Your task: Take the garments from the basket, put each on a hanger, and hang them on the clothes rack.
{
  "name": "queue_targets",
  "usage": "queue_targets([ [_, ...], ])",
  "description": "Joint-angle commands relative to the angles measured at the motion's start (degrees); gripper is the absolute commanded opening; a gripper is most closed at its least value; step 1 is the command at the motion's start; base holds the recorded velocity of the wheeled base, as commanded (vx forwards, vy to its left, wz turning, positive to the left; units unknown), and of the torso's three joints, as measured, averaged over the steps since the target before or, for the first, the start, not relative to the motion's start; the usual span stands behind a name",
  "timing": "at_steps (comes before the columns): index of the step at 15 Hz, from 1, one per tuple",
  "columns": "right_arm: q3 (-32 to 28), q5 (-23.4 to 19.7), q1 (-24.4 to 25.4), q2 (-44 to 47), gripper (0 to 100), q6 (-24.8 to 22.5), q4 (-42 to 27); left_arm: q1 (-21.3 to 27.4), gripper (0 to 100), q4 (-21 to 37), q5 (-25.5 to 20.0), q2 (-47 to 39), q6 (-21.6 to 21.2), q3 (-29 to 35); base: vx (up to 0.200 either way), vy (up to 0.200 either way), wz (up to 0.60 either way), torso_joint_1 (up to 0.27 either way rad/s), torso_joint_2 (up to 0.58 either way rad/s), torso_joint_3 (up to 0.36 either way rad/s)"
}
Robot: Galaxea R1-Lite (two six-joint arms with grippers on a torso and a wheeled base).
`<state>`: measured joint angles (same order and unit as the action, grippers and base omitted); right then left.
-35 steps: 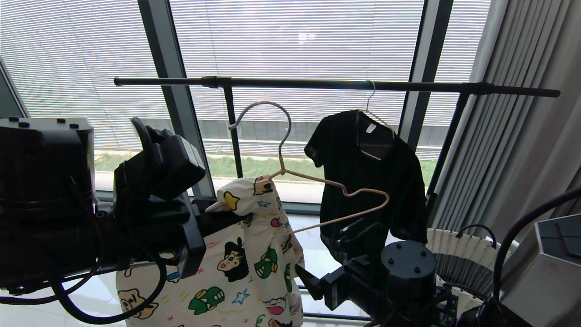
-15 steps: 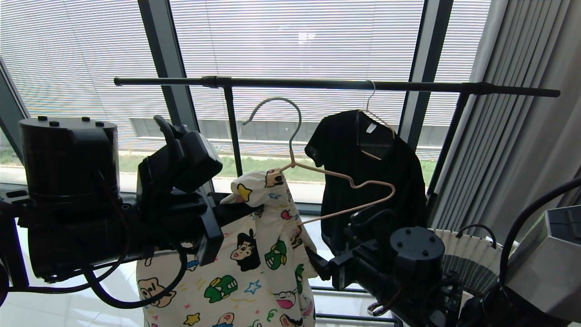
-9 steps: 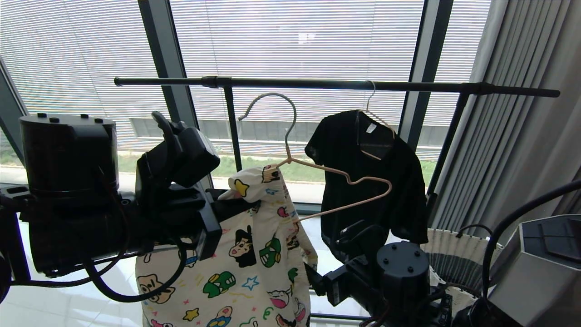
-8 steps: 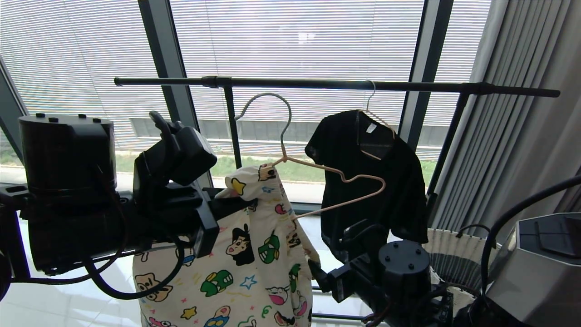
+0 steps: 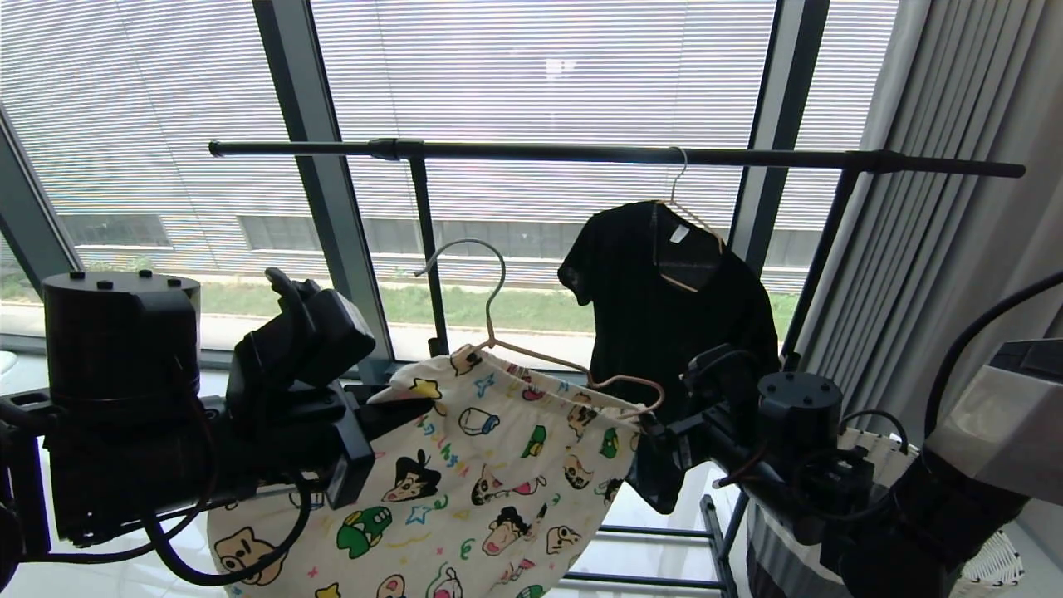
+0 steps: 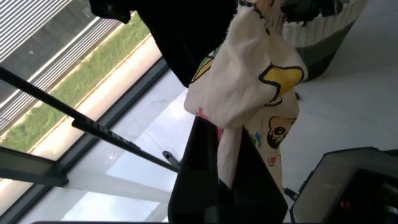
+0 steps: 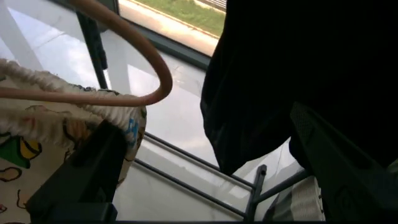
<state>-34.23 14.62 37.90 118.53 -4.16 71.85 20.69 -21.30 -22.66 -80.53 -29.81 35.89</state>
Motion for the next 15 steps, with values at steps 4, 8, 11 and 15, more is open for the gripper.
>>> queue_targets([
  [4,-0.8,-0.5,-3.0,-2.9,100,-2.1,-2.1,-2.1,0,-5.6,0.1,-0.6,-0.7,-4.2,0.0,0.0,0.0,0.0,0.0,0.0],
  [8,-4.4,-2.9,-3.2,-7.1,100,-2.7,-9.8,-3.8,0,-6.2,0.3,-2.3,-2.8,-5.7,0.0,0.0,0.0,0.0,0.0,0.0],
  [11,-9.5,-4.1,-2.1,-11.8,100,-2.9,-19.2,-3.2,0,-7.5,11.4,-6.9,-4.5,-5.7,0.0,0.0,0.0,0.0,0.0,0.0],
  [15,-9.4,-4.2,5.3,-17.1,100,-3.1,-24.0,-2.9,0,-17.8,17.9,-13.2,-4.4,-5.7,0.0,0.0,0.0,0.0,0.0,0.0],
])
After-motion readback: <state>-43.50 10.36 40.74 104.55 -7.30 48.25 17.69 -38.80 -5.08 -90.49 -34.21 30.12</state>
